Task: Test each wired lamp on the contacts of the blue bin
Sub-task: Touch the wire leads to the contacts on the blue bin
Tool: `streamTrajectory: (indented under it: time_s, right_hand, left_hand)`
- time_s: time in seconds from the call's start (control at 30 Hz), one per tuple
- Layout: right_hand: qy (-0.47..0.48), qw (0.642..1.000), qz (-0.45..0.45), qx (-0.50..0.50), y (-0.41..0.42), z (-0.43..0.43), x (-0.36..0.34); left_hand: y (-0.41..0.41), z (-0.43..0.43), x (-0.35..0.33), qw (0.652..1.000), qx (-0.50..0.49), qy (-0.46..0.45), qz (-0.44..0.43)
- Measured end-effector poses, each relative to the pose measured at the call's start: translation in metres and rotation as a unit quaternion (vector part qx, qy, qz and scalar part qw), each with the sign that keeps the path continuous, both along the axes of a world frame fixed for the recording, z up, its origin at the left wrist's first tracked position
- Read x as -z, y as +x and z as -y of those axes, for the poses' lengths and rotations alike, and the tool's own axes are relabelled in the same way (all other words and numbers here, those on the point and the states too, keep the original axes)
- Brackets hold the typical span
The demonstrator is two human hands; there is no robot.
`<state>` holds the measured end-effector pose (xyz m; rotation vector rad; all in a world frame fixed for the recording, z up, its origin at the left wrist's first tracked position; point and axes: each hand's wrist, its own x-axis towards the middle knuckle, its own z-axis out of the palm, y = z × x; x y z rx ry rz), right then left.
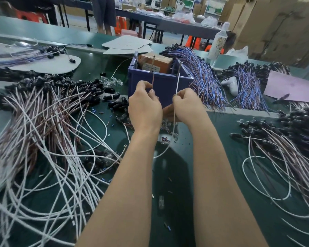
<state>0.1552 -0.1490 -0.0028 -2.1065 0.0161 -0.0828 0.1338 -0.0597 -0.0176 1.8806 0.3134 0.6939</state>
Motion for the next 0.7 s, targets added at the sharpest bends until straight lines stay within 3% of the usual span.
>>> streamTrajectory:
  time_s: [0.7]
  right_hand:
    - [-0.016, 1.000, -0.013, -0.023, 0.001, 0.000, 0.002]
  left_hand:
    - [0.011, -0.004, 0.002, 0.999, 0.007, -0.038, 0.022]
